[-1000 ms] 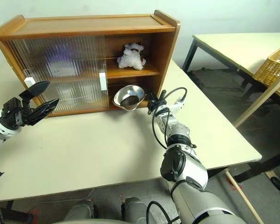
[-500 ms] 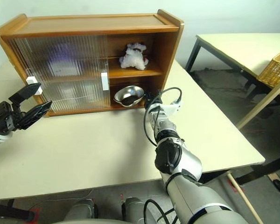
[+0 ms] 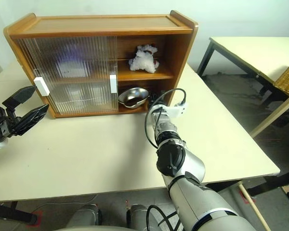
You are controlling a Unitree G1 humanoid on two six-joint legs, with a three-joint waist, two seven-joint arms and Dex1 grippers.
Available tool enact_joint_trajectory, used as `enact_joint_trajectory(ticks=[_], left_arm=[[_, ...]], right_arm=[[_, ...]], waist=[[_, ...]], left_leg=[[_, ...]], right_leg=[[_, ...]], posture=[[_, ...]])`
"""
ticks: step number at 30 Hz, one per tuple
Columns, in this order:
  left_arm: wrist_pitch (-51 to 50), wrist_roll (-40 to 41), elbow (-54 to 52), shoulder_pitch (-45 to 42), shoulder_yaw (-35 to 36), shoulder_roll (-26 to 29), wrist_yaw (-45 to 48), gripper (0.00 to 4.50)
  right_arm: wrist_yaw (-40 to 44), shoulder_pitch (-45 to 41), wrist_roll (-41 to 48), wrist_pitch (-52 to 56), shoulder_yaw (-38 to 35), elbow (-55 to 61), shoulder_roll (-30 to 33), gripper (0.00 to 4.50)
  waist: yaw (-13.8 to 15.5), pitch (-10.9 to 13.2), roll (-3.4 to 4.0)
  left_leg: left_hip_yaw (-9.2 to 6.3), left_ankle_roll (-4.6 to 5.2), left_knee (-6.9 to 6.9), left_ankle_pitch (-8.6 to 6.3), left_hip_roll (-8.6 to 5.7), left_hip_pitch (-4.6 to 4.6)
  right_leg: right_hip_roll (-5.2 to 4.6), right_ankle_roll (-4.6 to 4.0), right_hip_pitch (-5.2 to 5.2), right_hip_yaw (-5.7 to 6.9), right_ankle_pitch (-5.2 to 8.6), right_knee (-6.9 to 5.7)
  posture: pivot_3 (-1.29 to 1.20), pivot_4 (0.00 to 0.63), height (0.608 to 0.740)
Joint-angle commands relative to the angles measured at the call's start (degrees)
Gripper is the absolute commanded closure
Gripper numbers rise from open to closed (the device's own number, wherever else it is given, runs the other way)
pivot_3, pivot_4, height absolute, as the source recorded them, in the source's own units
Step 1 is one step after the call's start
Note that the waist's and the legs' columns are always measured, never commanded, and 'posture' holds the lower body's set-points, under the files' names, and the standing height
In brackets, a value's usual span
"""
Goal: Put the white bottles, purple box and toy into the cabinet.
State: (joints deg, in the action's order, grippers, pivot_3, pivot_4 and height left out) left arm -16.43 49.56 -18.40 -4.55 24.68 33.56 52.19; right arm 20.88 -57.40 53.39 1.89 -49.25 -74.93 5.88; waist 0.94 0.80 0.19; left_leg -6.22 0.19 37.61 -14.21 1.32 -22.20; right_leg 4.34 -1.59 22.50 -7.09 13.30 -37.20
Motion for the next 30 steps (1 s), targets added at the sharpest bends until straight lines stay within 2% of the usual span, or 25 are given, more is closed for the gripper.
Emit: enact_joint_trajectory(ticks=[1,2,5,15,18,24,27,30], left_arm=[[-0.4,0.4,-1.0,0.0,0.1,0.6,0.0,0.00],[-0.3,0.4,-1.0,-0.1,0.0,0.6,0.0,0.00],[-0.2,0.3,-0.9,-0.2,-0.3,0.4,0.0,0.00],[1.0,-0.7,0.9,-2.1,-2.2,-1.2,0.6,0.00],[1.5,-1.1,1.8,-2.8,-2.8,-1.8,1.0,0.00],[2.9,-1.7,4.3,-4.3,-4.4,-3.0,2.3,0.00],[3.4,-2.0,5.4,-5.0,-5.1,-3.4,2.9,0.00],[3.8,-2.2,6.5,-5.8,-5.8,-3.7,3.7,0.00]], right_arm=[[-1.1,-0.8,-1.1,-1.7,-0.7,-0.6,0.5,4.48],[-1.2,-0.8,-1.4,-1.7,-0.4,-0.6,0.6,4.48],[-1.7,-0.8,-2.2,-1.3,-0.1,-0.7,0.7,3.75],[-1.6,0.6,-4.4,1.3,0.5,0.1,2.3,0.01],[-1.6,1.6,-5.5,3.1,1.1,0.6,3.3,0.01],[-1.0,5.1,-11.0,11.2,7.2,3.2,5.4,0.01],[0.9,6.9,-12.5,15.0,9.8,6.1,5.8,0.01],[7.0,10.2,-16.1,20.5,16.8,13.9,5.5,0.01]], waist=[[0.0,0.0,0.00],[0.0,0.0,0.00],[0.0,0.0,0.00],[-0.3,0.0,0.00],[-0.3,0.0,-0.01],[-0.8,0.0,-0.05],[-0.9,0.0,-0.06],[-1.2,-0.1,-0.08]], left_leg=[[0.00,-0.01,0.00,-0.01,0.00,0.00],[0.00,-0.02,0.00,-0.01,0.00,0.00],[0.00,-0.02,0.00,-0.01,0.01,0.00],[0.00,-0.02,0.06,-0.01,0.02,0.00],[0.01,-0.02,0.07,-0.01,0.01,0.00],[0.02,-0.01,0.09,0.00,0.02,0.05],[0.02,0.01,0.13,0.01,0.02,0.07],[0.03,0.03,0.19,0.02,0.02,0.12]], right_leg=[[0.00,0.00,0.00,0.00,0.00,0.00],[0.00,-0.01,0.00,0.00,0.00,0.00],[0.00,-0.01,0.00,0.00,0.00,0.00],[0.00,-0.01,-0.01,0.00,-0.01,-0.02],[-0.01,0.00,-0.02,0.00,-0.02,-0.03],[0.00,0.31,-0.06,0.00,-0.21,-0.05],[0.00,0.31,-0.11,0.01,-0.21,-0.05],[0.00,0.22,-0.17,0.00,-0.17,-0.04]], posture=[[0.11,0.004,0.740],[0.11,0.004,0.740],[0.11,0.002,0.740],[0.08,0.000,0.740],[0.07,0.000,0.740],[0.03,0.000,0.740],[0.03,0.000,0.740],[0.03,0.000,0.740]])
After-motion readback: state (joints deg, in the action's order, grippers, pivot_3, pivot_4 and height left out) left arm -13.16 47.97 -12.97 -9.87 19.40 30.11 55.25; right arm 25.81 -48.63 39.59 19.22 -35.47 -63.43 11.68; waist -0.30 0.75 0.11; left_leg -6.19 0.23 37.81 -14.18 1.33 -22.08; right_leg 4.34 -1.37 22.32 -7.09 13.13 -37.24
